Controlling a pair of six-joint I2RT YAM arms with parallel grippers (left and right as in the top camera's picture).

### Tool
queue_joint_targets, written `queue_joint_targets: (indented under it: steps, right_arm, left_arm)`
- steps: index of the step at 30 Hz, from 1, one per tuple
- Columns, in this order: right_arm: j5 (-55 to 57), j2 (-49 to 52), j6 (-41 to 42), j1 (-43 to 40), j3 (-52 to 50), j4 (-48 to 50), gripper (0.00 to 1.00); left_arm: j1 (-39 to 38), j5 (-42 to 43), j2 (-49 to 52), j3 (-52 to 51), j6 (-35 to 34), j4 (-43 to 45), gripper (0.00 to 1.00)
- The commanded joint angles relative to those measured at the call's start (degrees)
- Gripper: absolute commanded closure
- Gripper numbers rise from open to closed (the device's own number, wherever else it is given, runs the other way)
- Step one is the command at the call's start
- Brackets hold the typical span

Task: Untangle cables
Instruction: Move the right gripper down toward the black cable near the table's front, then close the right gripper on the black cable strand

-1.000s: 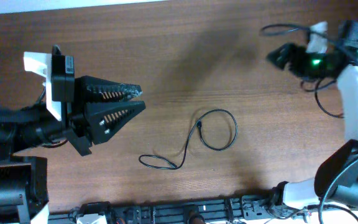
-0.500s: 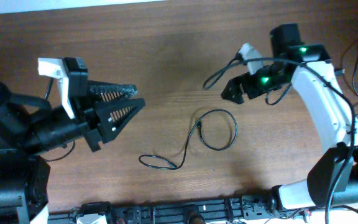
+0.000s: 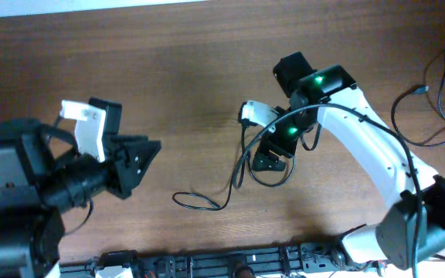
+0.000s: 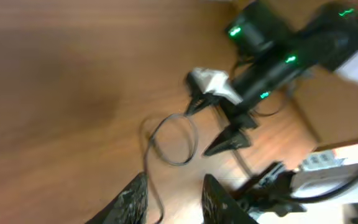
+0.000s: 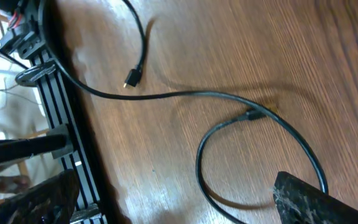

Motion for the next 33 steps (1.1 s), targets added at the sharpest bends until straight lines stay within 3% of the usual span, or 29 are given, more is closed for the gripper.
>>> queue_joint_targets:
  steps: [1, 6, 12, 17, 20, 28, 30, 33]
  right_arm:
    - [-1.7, -6.6, -0.6, 2.4, -0.1, -0.1, 0.01]
    - [-1.3, -14.4, 3.2, 6.2, -0.1, -0.2, 0.01]
    - [4.6, -22.4, 11.1, 9.5, -0.1, -0.9, 0.01]
    - [4.9, -27.5, 11.3, 10.4, -0.1, -4.2, 0.01]
    - [9.8, -29.2, 18.1, 10.4, -0.1, -4.2, 0.01]
    - [11.0, -31.5, 29.7, 10.4, -3.5, -4.1, 0.01]
    - [11.0, -33.2, 31.3, 10.4, -7.2, -3.6, 0.01]
    - [10.1, -37.0, 34.2, 10.4, -14.5, 1.0, 0.00]
  left_arm:
    - [0.3, -5.6, -4.6, -0.6, 1.6, -2.1, 0.72]
    - [0.3, -5.6, -13.2, -6.9, 0.2, -2.1, 0.73]
    - [0.3, -5.6, -24.3, -21.6, -8.6, 2.8, 0.73]
    - [0.3, -4.2, -28.0, -30.9, -12.5, 5.2, 0.72]
    - [0.3, -0.8, -28.0, -32.7, -12.5, 7.8, 0.70]
    - [0.3, -2.2, -28.0, -32.8, -12.6, 9.6, 0.65]
    - [0.3, -2.1, -28.0, -32.8, -12.6, 9.6, 0.55]
    - [0.3, -2.1, -28.0, -32.8, -12.6, 9.6, 0.52]
